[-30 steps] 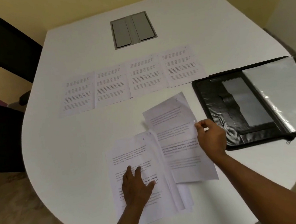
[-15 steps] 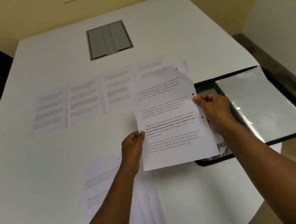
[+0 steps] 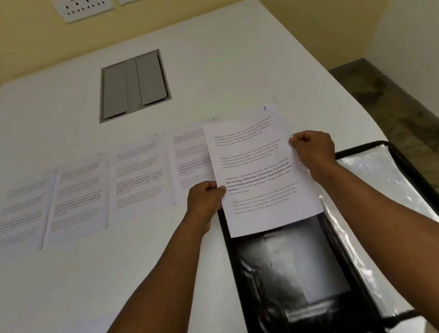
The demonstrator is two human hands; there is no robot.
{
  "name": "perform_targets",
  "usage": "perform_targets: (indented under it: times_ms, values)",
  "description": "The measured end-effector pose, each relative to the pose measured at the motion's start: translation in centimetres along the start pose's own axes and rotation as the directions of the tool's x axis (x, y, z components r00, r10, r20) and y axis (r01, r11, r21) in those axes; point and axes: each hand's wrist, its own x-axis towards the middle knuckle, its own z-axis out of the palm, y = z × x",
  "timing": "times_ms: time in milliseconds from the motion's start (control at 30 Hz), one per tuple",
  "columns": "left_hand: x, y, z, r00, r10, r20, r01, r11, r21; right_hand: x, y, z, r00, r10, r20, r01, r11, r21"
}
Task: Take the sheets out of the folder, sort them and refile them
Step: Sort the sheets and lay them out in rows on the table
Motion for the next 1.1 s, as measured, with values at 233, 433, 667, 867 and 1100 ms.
perform_targets:
  times_ms: [233, 433, 667, 867, 1100]
  values:
    - [10.2, 2.5, 5.1, 0.997, 0.071, -0.024, -0.068, 0.99, 0.125, 11.0, 1.1, 1.5, 1.0, -0.01, -0.023, 0.008, 0.997, -0.082]
    - [16.8, 2.8, 6.7, 0.981, 0.189, -0.051, -0.168, 0.946, 0.277, 17.7, 2.4, 4.4, 1.0, 0.013, -0.024, -0.016, 0.992, -0.126]
    - [19.6, 1.2, 7.5, 0.935, 0.353, -0.029, -0.28, 0.788, 0.549, 20.6, 3.8, 7.2, 1.0, -0.016, 0.012, 0.018, 0.969, -0.245]
    - [18.4, 0.9, 7.0, 0.924, 0.383, 0.015, -0.293, 0.68, 0.672, 18.6, 4.0, 7.3, 0.993, -0.117, -0.01, 0.094, 0.841, -0.532]
    - [11.9, 0.4, 4.1, 0.926, 0.375, 0.031, -0.303, 0.694, 0.654, 10.4, 3.2, 6.5, 0.949, -0.285, 0.134, 0.309, 0.758, -0.575]
